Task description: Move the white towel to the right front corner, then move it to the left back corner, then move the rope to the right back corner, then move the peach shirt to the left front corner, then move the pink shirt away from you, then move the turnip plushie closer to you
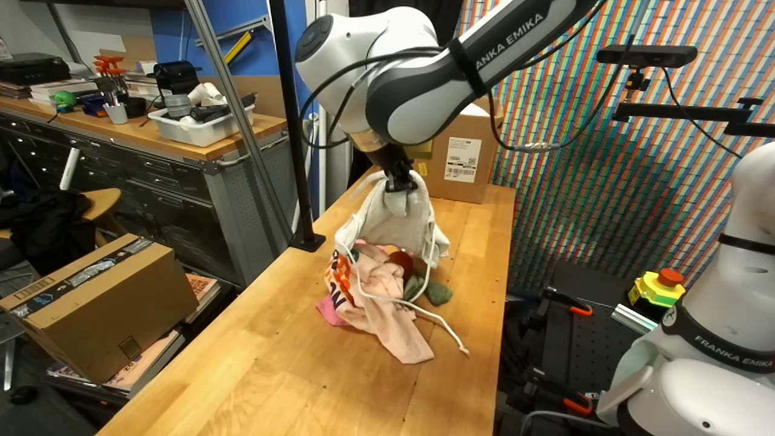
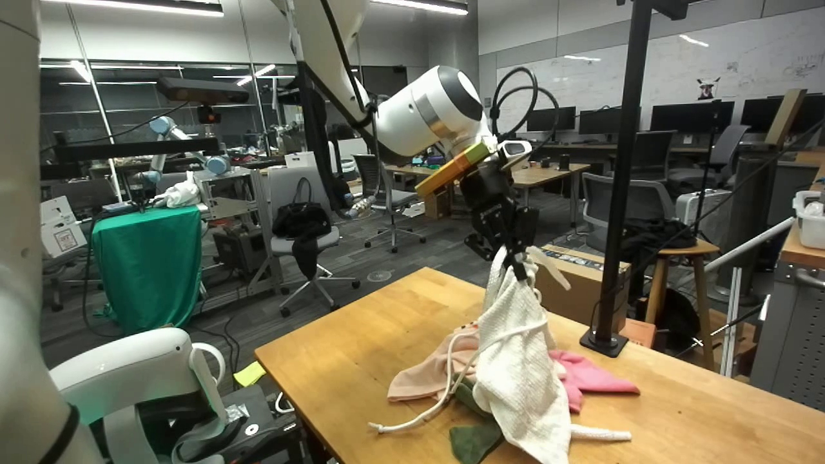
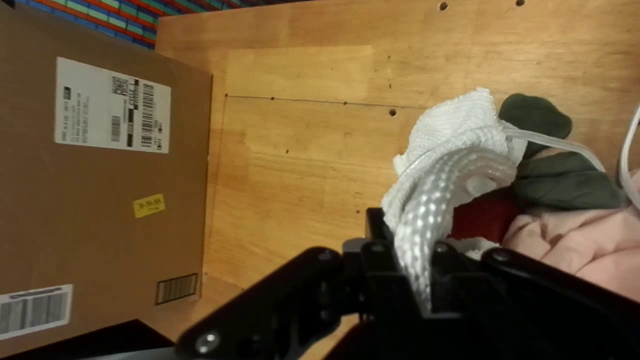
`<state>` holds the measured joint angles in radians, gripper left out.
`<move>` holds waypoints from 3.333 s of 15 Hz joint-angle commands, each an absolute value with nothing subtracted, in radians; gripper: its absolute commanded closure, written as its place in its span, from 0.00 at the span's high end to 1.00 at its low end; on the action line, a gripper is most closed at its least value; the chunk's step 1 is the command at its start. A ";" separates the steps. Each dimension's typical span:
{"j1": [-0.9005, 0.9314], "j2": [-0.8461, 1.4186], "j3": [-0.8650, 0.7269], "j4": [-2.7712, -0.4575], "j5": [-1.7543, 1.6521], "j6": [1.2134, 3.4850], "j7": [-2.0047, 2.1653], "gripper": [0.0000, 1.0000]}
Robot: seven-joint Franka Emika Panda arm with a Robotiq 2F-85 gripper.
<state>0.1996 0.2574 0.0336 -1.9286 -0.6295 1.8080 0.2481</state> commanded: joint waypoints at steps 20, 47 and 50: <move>0.053 0.123 -0.004 -1.551 -0.610 1.717 0.835 0.08; -0.118 0.470 -0.252 -1.514 -0.600 1.680 1.079 0.07; -0.117 0.487 -0.258 -1.521 -0.611 1.670 1.069 0.08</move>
<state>-0.1213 0.4627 -0.2462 -1.5516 -0.6040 1.7030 1.0745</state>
